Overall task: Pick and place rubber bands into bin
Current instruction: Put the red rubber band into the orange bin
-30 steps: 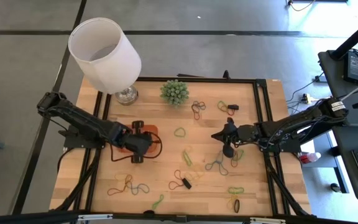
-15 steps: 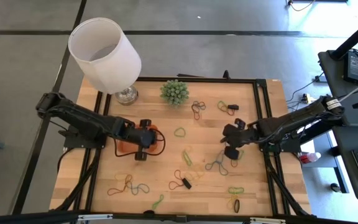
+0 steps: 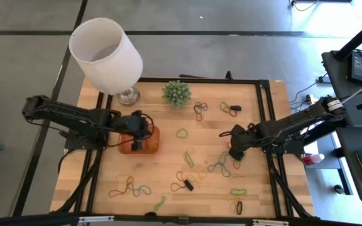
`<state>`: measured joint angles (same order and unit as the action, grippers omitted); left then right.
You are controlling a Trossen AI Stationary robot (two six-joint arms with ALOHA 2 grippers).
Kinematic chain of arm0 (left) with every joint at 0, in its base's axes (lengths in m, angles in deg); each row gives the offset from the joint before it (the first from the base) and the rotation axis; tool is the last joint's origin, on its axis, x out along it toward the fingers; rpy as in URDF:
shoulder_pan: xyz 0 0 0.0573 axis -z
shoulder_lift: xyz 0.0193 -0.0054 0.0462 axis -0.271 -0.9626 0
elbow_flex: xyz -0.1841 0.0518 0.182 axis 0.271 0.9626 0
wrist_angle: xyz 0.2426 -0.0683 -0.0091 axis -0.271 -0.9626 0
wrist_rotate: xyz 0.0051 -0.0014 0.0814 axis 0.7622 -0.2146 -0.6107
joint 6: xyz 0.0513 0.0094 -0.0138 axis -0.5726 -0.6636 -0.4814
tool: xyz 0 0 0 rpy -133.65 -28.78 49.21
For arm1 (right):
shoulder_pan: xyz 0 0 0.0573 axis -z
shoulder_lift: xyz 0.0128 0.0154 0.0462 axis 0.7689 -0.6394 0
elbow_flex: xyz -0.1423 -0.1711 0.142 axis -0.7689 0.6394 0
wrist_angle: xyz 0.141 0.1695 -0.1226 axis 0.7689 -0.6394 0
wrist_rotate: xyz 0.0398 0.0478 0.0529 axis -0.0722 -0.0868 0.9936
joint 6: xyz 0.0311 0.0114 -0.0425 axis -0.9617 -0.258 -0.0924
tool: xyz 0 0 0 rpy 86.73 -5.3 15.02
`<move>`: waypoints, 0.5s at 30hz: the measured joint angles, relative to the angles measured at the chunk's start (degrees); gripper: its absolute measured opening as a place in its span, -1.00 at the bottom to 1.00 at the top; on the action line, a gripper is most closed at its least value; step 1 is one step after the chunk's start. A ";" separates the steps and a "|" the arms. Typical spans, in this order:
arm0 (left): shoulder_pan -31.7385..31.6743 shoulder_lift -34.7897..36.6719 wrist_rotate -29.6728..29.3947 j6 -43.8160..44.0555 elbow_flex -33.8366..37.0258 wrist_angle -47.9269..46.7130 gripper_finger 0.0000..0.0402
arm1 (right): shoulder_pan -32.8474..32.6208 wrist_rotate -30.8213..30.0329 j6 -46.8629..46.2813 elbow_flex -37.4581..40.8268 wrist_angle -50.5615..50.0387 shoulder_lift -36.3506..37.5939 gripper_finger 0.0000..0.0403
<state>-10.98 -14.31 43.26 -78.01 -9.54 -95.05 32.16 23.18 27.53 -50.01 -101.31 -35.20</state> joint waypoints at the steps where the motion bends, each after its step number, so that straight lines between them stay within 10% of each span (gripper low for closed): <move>1: -0.30 1.47 -0.02 -0.03 0.47 -0.11 -0.99 | 0.00 0.01 -0.05 0.00 0.68 -0.78 -0.90; 15: -2.72 12.15 -0.07 1.64 7.83 0.54 -0.98 | 0.00 0.00 -0.04 0.03 6.79 -14.88 -0.58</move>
<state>-13.70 -2.16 43.19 -76.37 -1.71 -94.50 32.16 23.18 27.49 -49.99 -94.53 -50.07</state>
